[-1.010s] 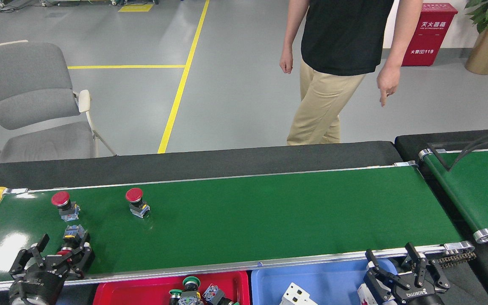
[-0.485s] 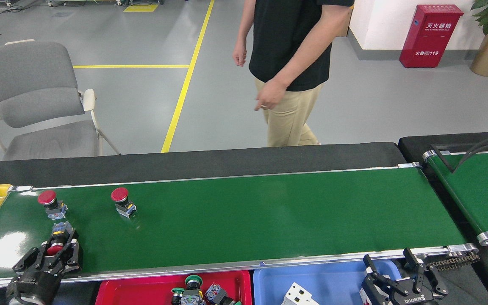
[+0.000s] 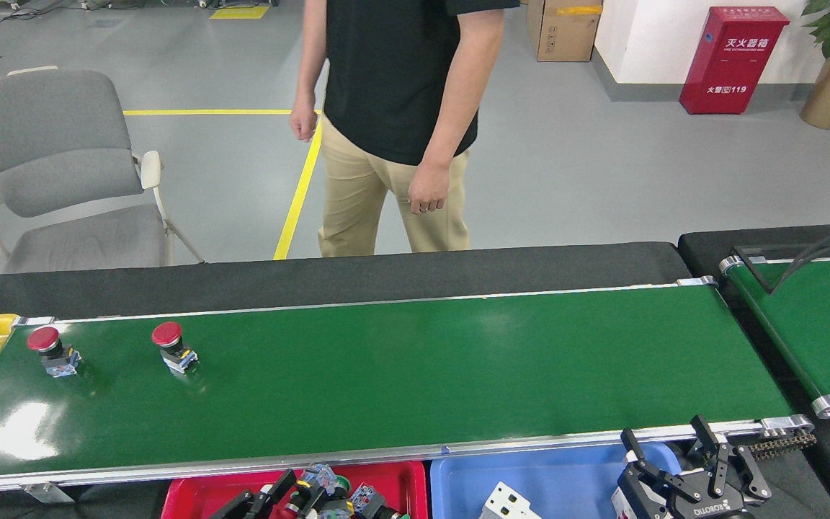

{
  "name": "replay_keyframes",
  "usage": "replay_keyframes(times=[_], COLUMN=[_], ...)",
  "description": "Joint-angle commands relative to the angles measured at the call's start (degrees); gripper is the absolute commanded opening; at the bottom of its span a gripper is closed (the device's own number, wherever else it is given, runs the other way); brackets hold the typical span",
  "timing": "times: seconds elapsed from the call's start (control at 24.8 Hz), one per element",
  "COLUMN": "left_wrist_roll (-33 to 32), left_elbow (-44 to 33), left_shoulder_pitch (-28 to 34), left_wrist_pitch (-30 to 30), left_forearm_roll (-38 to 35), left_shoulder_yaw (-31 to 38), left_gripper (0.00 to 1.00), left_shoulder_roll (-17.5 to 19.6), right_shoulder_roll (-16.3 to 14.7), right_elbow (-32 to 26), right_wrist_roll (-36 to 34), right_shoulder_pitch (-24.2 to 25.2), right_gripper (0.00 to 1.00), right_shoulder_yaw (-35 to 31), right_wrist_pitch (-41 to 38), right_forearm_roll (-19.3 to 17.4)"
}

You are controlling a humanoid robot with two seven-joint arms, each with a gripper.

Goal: Pick switch part from conveyor to tray

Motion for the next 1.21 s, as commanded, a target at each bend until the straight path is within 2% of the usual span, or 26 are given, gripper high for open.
replay_keyframes(times=[0.0,0.2,0.28,0.4,0.53,0.73,0.93,1.17], left_wrist_roll=[0.2,0.2,0.2,0.2,0.2,0.2,0.6,0.7], left_elbow=[-0.8,1.7,5.4,11.3,17.3,32.4,43.3,53.4], left_shoulder_pitch=[-0.5,-1.7,-3.9,-8.2,-15.5,-27.5,-33.1,-41.4], left_wrist_pitch=[4.2,16.2,17.3,17.5,17.6,17.5,17.1,17.6], left_forearm_roll=[0.1,0.1,0.1,0.1,0.0,0.0,0.2,0.1], left_shoulder_yaw=[3.1,17.1,19.6,19.5,19.5,17.7,16.8,16.7], left_gripper=[0.99,0.99,0.99,0.99,0.99,0.99,0.99,0.99], left_shoulder_roll=[0.5,0.7,2.5,6.1,8.1,14.4,17.3,18.6], right_shoulder_roll=[0.1,0.1,0.2,0.4,1.7,1.8,1.5,1.7], right_elbow=[-0.9,-0.9,-0.9,-0.9,-0.9,-0.9,-0.9,-0.9], right_wrist_roll=[-0.3,-0.3,-0.3,-0.3,-0.3,-0.3,-0.2,0.2], right_shoulder_pitch=[-0.2,0.6,1.5,2.0,2.0,1.9,2.0,1.8], right_gripper=[1.0,1.0,1.0,1.0,1.0,1.0,1.0,1.0], right_shoulder_yaw=[-0.1,0.2,0.2,0.2,0.4,0.5,0.5,1.9], right_wrist_pitch=[-0.4,-1.8,-3.5,-3.6,-3.8,-4.0,-4.1,-5.0], right_forearm_roll=[-0.2,-0.2,-0.2,-0.2,-0.2,-0.2,-0.2,-0.1])
